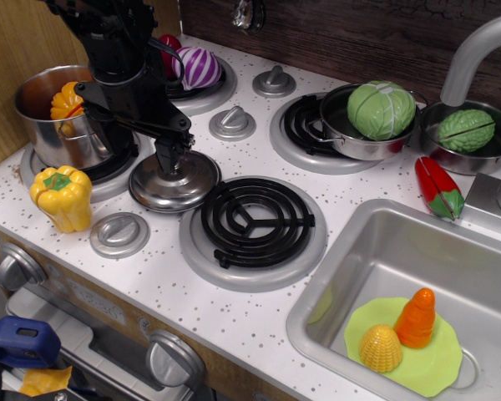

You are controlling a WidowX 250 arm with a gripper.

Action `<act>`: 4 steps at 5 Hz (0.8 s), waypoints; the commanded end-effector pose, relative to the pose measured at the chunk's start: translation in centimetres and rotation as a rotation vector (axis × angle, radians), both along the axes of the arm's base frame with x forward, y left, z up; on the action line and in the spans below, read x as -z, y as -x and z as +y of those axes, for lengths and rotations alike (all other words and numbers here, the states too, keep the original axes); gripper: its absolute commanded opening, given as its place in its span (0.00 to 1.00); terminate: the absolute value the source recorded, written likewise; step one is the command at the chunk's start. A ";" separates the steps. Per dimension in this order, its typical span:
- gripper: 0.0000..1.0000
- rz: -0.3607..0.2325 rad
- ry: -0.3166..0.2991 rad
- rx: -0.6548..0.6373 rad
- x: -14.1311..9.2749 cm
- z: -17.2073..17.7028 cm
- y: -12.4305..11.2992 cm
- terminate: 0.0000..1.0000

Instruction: Put lid on stove

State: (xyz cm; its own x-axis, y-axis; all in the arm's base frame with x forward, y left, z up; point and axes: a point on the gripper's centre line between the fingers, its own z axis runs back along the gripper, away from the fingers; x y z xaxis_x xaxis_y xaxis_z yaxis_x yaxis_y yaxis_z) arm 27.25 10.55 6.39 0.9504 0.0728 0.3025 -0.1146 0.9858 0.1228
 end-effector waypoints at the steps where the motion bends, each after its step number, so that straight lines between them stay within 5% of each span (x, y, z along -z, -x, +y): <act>1: 1.00 0.000 0.000 0.000 0.0 0.0 0.0 0.00; 4: 1.00 -0.045 0.052 0.077 0.9 1.1 -2.4 0.00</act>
State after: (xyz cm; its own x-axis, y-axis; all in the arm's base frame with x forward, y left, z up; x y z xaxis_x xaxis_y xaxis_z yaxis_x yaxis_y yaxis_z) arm 29.24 11.10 4.04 0.9490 0.0227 0.3144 -0.0369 0.9985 0.0394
